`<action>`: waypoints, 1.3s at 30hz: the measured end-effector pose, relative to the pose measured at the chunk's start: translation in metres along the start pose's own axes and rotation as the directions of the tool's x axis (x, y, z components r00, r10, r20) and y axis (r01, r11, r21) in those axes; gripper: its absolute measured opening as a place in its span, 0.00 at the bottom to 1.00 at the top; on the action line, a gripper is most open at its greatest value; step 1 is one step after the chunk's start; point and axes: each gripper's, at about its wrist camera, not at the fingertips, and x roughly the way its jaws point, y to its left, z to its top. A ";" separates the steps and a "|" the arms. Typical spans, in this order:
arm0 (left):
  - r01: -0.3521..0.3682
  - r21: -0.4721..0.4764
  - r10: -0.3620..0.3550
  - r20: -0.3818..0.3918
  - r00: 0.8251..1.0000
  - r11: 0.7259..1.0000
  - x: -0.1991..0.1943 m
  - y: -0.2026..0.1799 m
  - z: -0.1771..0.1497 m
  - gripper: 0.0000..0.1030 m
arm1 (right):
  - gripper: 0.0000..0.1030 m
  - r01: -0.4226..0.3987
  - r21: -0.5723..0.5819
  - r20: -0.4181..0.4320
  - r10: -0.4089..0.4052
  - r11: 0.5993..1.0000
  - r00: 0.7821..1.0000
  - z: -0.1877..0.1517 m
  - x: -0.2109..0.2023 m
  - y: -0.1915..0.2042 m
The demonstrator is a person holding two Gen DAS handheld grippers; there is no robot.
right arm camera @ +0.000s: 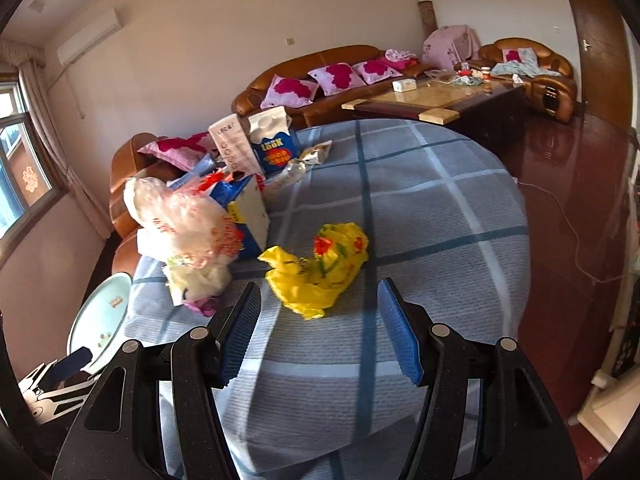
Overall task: Collect trash
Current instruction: 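Reach the right tool to the yellow plastic bag and grasp it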
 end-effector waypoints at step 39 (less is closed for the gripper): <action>0.110 0.035 -0.115 0.174 0.978 0.993 0.024 -0.038 0.097 0.79 | 0.34 -0.028 0.028 -0.013 0.029 0.999 1.000 0.033 0.025 -0.005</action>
